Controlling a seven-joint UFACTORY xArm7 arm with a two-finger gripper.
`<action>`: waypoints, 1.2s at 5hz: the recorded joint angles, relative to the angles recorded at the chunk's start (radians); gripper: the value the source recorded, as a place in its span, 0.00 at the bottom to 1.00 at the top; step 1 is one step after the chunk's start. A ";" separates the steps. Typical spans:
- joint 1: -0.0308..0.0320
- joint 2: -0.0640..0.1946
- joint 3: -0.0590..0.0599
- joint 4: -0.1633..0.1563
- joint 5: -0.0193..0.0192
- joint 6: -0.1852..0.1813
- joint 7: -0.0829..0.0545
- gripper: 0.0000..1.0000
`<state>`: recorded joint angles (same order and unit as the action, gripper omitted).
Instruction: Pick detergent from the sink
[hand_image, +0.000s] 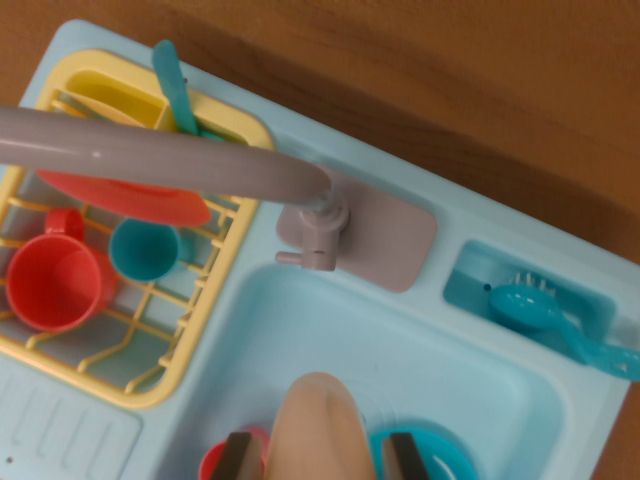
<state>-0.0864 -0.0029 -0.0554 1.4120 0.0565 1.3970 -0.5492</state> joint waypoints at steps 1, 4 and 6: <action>0.0000 0.000 0.000 0.000 0.0000 0.000 0.000 1.00; 0.0000 -0.010 0.000 0.025 -0.0020 0.035 0.003 1.00; 0.0000 -0.012 0.000 0.030 -0.0024 0.042 0.003 1.00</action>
